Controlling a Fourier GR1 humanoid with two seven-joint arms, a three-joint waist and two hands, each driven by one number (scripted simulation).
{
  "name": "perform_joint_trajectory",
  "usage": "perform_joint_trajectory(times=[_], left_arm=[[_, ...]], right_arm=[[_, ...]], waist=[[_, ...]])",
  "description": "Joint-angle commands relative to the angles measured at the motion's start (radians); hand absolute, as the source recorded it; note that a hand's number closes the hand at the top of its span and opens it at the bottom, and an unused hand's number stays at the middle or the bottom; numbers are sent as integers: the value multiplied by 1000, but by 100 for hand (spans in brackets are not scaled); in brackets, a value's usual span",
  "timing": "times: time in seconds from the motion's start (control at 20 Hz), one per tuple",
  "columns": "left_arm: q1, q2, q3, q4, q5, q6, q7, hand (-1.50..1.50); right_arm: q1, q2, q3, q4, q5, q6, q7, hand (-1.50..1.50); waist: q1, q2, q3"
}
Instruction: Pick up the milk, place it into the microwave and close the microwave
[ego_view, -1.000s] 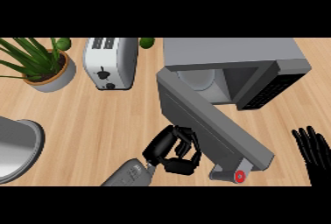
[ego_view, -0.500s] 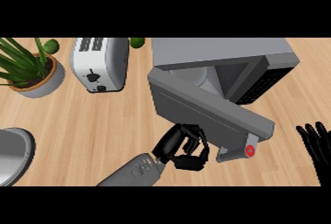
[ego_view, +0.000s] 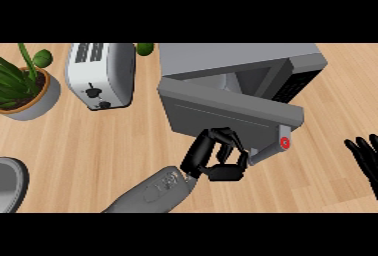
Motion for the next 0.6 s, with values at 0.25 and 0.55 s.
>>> perform_joint_trajectory(times=[0.25, 0.55], left_arm=[[-127, -4, 32, 24, 164, 181, 1, -150], [-206, -4, 64, 91, 238, 232, 37, -150]], right_arm=[[-70, -69, -58, -36, -69, 12, 61, -150], [-157, -152, -175, -69, 37, -56, 43, -150]], waist=[[-42, 11, 2], [-82, 17, 1]])
